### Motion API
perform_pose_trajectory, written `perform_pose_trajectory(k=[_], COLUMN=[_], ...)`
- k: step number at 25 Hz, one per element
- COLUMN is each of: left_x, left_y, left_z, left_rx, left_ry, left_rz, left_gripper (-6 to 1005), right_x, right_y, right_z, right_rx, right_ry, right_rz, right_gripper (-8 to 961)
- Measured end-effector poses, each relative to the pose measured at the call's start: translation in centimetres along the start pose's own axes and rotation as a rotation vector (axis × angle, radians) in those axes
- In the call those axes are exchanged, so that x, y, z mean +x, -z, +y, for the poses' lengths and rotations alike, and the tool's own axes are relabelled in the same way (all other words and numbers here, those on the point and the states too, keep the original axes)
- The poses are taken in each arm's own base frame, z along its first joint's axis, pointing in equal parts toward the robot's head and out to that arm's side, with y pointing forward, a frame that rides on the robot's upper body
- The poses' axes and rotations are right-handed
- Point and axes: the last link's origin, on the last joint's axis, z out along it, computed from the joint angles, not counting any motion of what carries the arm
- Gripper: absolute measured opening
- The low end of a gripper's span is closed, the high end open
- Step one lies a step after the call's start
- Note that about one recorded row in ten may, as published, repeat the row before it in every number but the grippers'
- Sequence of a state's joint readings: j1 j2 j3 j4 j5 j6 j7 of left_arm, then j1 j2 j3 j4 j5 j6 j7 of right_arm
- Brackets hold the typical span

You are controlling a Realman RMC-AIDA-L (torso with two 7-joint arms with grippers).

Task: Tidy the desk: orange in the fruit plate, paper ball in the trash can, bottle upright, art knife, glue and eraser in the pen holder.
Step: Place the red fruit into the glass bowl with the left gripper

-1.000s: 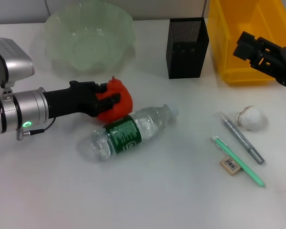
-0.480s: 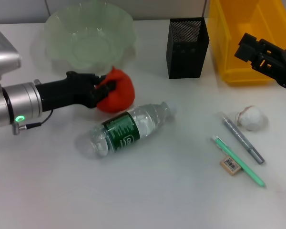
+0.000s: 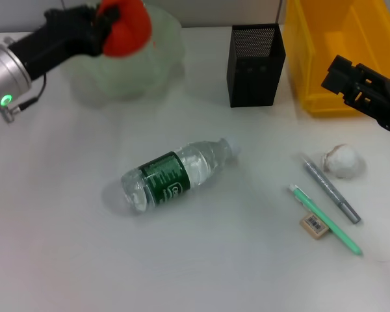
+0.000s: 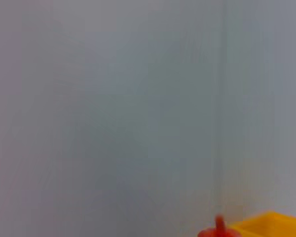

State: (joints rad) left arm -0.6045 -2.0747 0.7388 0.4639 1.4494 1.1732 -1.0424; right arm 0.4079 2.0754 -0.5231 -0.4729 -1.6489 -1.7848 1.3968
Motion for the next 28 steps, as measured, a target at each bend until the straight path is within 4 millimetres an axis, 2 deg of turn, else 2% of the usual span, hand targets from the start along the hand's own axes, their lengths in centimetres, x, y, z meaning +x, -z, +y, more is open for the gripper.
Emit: perform_pose_trajectory(k=[5,9,15,18,20,22,25,28], left_x=[-0.4,-1.4,-1.7,-1.7,-1.7,-1.6,-1.6,-1.6], left_y=[-2.3,-4.5,-5.9,-6.1,-6.1,-6.1,-6.1,-6.1], left_z=[-0.6,0.2,0.0,-0.1,-0.1,-0.2,-0.3,-0.3], left_rx=[0.12,0.16,0.223,0.232,0.234,0.235,0.239,0.239], left_ry=[-0.114,-0.271,-0.342,-0.35,-0.354,-0.356,-0.374,-0.374], left_rz=[0.006,-0.046,-0.098,-0.107,-0.108,-0.109,-0.117,-0.117], left_gripper=[89,67,63,103,130,156,208,281], right_x=[0.4,0.5,-0.2,-1.4,-2.8,-3.3,-4.8,-5.3], right_y=[-0.1,-0.1,0.3,0.8,1.6,1.8,2.3,2.5], right_z=[0.1,0.1,1.0,1.5,2.2,2.4,2.5,2.3], right_rx=[-0.003,-0.003,-0.064,-0.101,-0.127,-0.127,-0.078,-0.032], right_ry=[-0.001,-0.002,0.037,0.065,0.113,0.122,0.124,0.109], right_rz=[-0.003,0.001,-0.009,0.02,0.123,0.155,0.271,0.34], right_gripper=[713,714,714,714,714,714,714,714])
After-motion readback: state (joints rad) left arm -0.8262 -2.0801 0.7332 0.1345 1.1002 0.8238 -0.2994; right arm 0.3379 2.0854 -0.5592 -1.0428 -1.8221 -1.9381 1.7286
